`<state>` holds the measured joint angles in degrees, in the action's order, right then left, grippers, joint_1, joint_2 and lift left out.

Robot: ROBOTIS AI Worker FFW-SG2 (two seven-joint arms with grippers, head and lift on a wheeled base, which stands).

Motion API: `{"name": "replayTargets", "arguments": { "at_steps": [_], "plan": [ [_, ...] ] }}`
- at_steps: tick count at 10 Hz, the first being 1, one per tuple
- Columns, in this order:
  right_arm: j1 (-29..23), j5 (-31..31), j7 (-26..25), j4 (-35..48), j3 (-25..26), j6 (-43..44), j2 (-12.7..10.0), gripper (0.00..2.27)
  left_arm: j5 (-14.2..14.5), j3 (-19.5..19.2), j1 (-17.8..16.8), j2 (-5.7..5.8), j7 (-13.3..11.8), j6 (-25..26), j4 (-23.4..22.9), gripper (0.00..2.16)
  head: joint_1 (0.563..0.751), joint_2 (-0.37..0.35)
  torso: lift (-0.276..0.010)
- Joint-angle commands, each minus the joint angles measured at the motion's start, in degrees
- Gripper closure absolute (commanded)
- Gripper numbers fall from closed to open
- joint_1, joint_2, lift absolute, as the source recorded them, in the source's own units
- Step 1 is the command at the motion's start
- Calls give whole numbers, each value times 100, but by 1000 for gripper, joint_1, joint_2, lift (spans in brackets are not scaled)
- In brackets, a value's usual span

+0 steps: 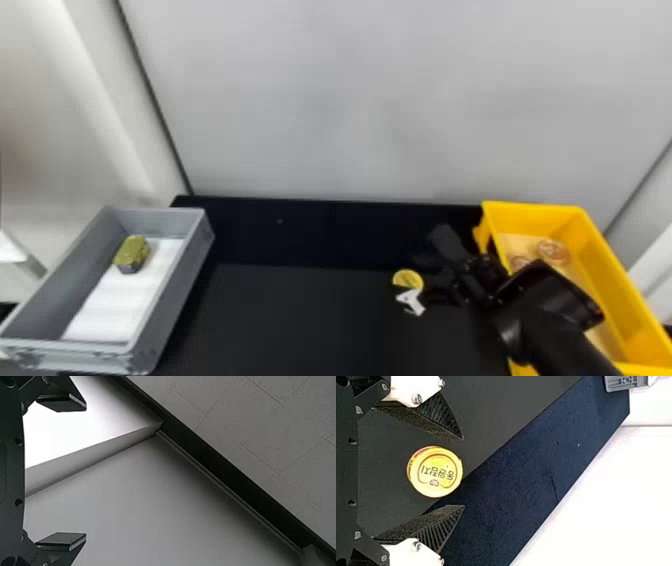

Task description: Pick up the round yellow can and place it in the yellow rectangular box

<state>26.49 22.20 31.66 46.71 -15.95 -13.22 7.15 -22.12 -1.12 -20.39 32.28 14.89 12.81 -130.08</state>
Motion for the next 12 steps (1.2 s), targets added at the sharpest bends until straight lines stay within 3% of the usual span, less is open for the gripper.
{"name": "replayTargets", "arguments": {
  "at_steps": [1, 12],
  "plan": [
    [23, 49, 0, -109, 47, -41, 15, 226, -3, 6, 0, -9, -12, -15, 0, 128, 663, 54, -10],
    [260, 111, -62, -882, 39, 179, -65, 280, -3, 15, 88, -159, -91, -235, 18, 130, 663, 54, -10]
  ]
}}
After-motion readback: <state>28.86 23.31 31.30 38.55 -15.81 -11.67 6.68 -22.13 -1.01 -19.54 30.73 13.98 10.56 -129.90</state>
